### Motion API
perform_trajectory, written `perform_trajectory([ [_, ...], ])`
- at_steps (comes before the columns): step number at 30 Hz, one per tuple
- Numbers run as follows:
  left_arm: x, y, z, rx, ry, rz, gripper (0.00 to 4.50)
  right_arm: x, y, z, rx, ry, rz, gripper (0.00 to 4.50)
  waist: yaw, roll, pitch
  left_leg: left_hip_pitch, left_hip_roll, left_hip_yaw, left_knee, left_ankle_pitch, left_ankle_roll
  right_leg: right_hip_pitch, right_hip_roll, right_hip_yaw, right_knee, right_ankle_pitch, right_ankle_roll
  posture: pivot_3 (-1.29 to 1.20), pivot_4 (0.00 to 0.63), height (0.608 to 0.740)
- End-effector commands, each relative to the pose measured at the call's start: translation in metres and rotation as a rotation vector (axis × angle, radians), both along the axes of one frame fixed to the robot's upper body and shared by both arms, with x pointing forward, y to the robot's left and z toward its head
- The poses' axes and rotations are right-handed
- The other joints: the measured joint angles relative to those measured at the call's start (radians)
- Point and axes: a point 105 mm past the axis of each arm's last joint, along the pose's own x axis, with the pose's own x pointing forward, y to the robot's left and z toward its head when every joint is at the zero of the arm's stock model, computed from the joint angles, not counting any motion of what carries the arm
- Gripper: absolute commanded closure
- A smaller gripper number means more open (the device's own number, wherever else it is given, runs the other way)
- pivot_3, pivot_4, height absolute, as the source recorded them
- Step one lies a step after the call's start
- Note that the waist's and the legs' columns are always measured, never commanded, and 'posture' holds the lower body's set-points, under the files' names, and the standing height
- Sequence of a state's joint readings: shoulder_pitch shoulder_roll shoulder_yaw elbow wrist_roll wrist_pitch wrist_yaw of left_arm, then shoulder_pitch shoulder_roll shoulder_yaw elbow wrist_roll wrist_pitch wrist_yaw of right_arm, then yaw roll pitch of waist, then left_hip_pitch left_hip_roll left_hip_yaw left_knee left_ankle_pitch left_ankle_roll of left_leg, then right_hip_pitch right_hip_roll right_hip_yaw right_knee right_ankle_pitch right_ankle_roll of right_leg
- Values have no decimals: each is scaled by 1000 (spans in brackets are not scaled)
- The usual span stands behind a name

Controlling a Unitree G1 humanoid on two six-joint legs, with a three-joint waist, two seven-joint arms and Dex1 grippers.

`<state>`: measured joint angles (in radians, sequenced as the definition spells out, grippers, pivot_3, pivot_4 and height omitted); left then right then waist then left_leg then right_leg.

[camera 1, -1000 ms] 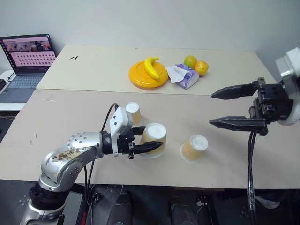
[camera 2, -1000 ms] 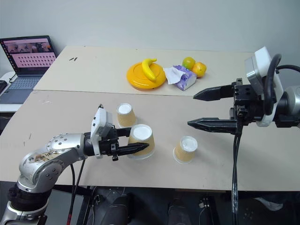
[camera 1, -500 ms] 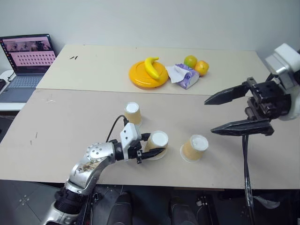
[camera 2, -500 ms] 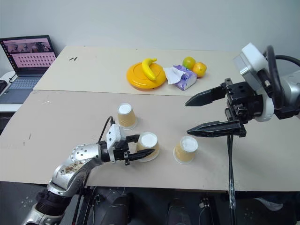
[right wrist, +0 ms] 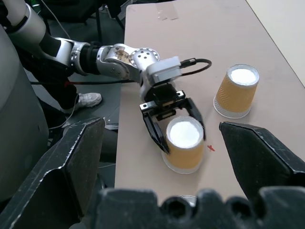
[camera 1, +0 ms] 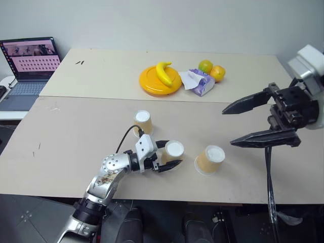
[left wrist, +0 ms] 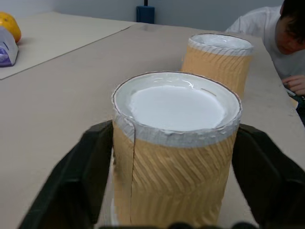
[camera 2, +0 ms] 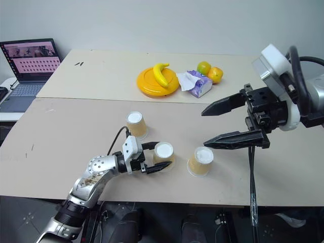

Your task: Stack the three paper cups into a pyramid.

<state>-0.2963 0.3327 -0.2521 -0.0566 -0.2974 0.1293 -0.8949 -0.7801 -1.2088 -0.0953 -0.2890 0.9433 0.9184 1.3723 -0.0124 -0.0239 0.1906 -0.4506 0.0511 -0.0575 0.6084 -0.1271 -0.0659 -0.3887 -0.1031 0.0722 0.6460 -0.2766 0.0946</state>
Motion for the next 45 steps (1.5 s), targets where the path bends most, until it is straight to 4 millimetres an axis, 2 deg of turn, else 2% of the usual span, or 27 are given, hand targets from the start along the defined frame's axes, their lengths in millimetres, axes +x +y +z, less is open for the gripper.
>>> perform_trajectory([
  [1,1,-5,15,-36,-53,-8,91,-3,-2,13,-12,-66,-16,0,0,0,0,0,0,0,0,0,0,0,0,0,0,0,0,0,150,732],
  [4,4,-1,28,-68,-23,3,91,0,-3,12,-9,-69,-18,0,0,0,0,0,0,0,0,0,0,0,0,0,0,0,0,0,150,732],
  [13,-9,8,82,-104,-28,-17,91,6,0,10,10,-79,-4,0,-2,0,0,0,0,0,0,0,0,0,0,0,0,0,0,0,150,732],
  [16,-5,16,110,-131,-68,38,91,8,1,9,18,-84,1,0,-2,0,0,0,0,0,0,0,0,0,0,0,0,0,0,0,150,732],
  [20,10,47,145,-186,-121,212,91,11,1,7,30,-87,8,0,-3,0,0,0,0,0,0,0,0,0,0,0,1,0,0,0,150,732],
  [22,17,64,152,-187,-139,300,91,13,1,6,33,-88,9,0,-7,0,0,0,0,0,0,0,0,0,0,0,1,0,0,0,150,732],
  [26,20,96,143,-141,-146,440,91,18,1,5,48,-91,15,0,-11,0,0,1,0,0,-1,0,0,0,0,0,1,0,0,0,150,732],
  [28,15,103,131,-92,-173,485,91,21,1,3,50,-93,21,0,-9,0,0,1,0,0,-1,0,0,0,0,0,0,0,0,0,150,732],
  [33,6,124,112,-133,-179,666,91,30,4,2,58,-102,45,0,-3,0,0,0,0,0,-1,0,0,0,0,0,1,0,0,0,150,732],
  [40,2,126,76,-146,-133,753,91,34,7,7,52,-113,77,0,0,0,0,1,0,0,-1,0,0,0,0,-1,0,0,0,0,150,732],
  [45,3,114,47,-125,-80,694,91,31,9,11,41,-121,86,0,0,0,0,1,0,0,0,0,0,0,0,0,0,0,0,0,150,732],
])
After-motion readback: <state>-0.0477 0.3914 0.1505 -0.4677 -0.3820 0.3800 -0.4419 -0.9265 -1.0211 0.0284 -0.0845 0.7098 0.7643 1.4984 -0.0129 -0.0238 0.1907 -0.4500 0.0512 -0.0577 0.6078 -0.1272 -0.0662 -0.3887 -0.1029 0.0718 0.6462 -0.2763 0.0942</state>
